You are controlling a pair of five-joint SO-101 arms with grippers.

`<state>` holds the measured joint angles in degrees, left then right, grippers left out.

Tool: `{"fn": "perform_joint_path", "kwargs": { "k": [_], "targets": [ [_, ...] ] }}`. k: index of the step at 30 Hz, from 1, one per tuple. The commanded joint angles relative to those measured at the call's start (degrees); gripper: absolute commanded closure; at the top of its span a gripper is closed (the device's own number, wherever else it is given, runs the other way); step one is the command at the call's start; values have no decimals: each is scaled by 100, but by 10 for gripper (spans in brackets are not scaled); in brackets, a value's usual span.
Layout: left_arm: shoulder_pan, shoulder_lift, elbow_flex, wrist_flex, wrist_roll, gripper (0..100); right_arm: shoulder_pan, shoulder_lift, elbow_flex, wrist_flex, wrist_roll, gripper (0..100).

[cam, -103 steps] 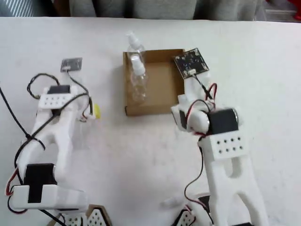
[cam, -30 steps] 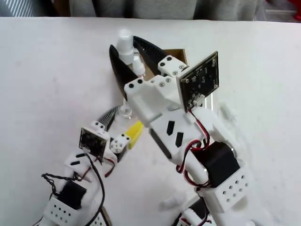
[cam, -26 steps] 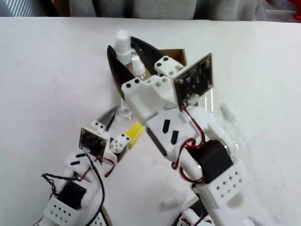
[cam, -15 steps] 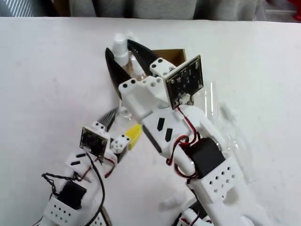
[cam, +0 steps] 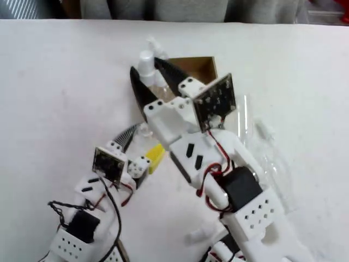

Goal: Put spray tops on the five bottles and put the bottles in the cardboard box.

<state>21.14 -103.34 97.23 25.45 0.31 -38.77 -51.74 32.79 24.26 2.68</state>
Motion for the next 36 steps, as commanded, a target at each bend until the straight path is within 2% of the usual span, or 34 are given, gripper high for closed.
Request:
{"fn": "perform_joint_path", "kwargs": {
  "k": [1, 18, 22, 33, 36],
  "targets": [
    [66, -127, -26, 9, -44, 977, 66, -338, 158, -154, 0, 982],
    [66, -127, -26, 9, -44, 977, -163, -435, 1266, -154, -44, 982],
    [66, -127, -26, 9, -44, 977, -365, -822, 1591, -154, -44, 982],
    [66, -127, -26, 9, -44, 977, -374, -1508, 2497, -163, -53, 982],
    [66, -127, -26, 9, -44, 977, -374, -1640, 2673, -163, -475, 982]
  ]
}}
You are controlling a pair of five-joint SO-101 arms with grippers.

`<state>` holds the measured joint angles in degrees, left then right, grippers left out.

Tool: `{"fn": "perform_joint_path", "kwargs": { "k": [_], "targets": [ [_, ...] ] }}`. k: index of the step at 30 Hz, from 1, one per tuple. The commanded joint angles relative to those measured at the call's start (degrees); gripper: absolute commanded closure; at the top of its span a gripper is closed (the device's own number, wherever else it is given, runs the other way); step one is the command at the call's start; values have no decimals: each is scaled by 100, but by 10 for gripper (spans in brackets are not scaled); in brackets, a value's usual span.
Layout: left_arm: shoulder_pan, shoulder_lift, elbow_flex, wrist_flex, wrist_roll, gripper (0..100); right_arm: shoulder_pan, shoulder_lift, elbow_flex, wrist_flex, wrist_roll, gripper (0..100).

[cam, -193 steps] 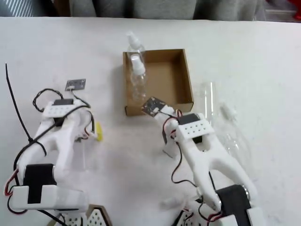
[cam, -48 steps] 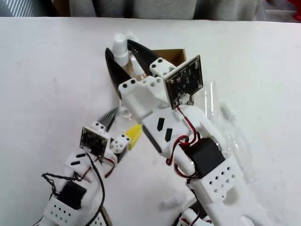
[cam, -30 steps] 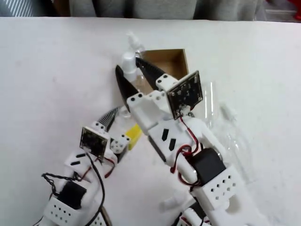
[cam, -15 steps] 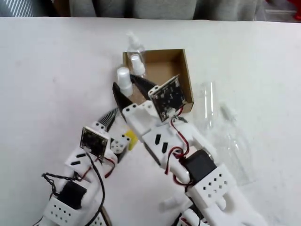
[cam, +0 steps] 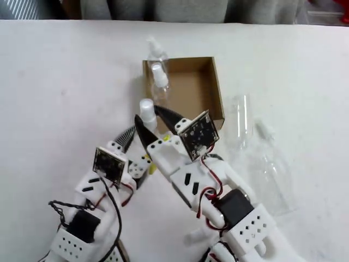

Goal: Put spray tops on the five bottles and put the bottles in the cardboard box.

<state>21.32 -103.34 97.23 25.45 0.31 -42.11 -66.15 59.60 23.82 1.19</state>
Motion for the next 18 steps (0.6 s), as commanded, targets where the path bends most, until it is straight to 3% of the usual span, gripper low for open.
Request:
{"fn": "perform_joint_path", "kwargs": {
  "k": [1, 18],
  "targets": [
    [48, -127, -26, 9, -44, 977, -40, -242, 26, -119, -440, 982],
    [48, -127, -26, 9, -44, 977, -374, -312, 325, -110, -492, 982]
  ]
}}
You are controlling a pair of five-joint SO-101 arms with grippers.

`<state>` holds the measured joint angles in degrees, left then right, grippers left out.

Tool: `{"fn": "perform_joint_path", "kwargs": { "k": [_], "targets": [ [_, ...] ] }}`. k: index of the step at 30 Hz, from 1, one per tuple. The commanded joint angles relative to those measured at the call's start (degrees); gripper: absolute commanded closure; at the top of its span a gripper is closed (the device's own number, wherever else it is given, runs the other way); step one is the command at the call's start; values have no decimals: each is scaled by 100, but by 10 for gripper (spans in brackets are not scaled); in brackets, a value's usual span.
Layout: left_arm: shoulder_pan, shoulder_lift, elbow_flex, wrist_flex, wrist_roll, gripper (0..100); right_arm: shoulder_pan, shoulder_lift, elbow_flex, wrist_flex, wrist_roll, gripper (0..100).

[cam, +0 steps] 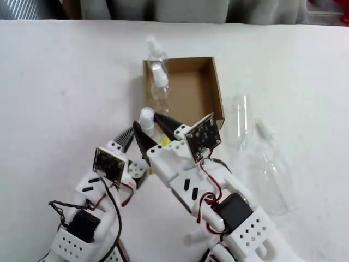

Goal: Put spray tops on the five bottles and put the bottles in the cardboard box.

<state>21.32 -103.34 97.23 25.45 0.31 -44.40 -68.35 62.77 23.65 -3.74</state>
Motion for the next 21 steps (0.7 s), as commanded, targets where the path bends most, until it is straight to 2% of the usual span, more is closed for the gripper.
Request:
{"fn": "perform_joint_path", "kwargs": {
  "k": [1, 10, 15, 21],
  "targets": [
    [48, -127, -26, 9, -44, 977, -136, -92, 26, -92, 0, 982],
    [48, -127, -26, 9, -44, 977, -136, -92, 35, -40, 9, 981],
    [48, -127, -26, 9, -44, 977, -154, -101, 26, 92, 571, 982],
    [48, -127, -26, 9, -44, 977, -154, -101, -9, 215, 642, 982]
  ]
}}
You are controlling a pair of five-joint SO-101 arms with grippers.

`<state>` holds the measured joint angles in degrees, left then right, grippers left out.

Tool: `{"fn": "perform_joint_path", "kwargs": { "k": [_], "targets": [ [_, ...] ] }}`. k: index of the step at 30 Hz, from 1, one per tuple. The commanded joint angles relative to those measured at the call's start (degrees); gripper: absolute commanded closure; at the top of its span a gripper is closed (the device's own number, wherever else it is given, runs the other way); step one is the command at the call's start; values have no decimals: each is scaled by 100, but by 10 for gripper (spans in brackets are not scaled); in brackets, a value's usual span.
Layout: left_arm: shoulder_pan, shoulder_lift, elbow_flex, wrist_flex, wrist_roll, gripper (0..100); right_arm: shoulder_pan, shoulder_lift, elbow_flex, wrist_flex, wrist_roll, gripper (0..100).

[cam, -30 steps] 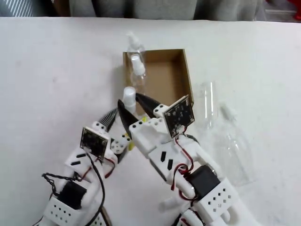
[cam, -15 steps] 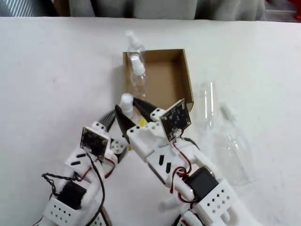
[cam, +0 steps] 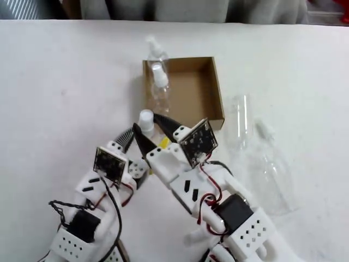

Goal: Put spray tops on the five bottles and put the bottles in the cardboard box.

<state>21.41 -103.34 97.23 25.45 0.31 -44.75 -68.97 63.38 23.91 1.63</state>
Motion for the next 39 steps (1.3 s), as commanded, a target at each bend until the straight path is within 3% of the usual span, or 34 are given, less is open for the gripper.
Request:
{"fn": "perform_joint_path", "kwargs": {
  "k": [1, 20, 26, 35, 39],
  "targets": [
    [40, -127, -26, 9, -44, 977, -119, -40, -70, 224, 114, 982],
    [48, -119, -26, 9, -44, 977, -127, -400, -158, 629, 123, 982],
    [48, -119, -26, 9, -44, 977, -497, -382, -220, 646, 237, 982],
    [48, -119, -26, 9, -44, 977, -532, 497, -721, 708, 325, 981],
    [48, -119, -26, 9, -44, 977, -532, 681, -1073, 1314, 325, 980]
  ]
}}
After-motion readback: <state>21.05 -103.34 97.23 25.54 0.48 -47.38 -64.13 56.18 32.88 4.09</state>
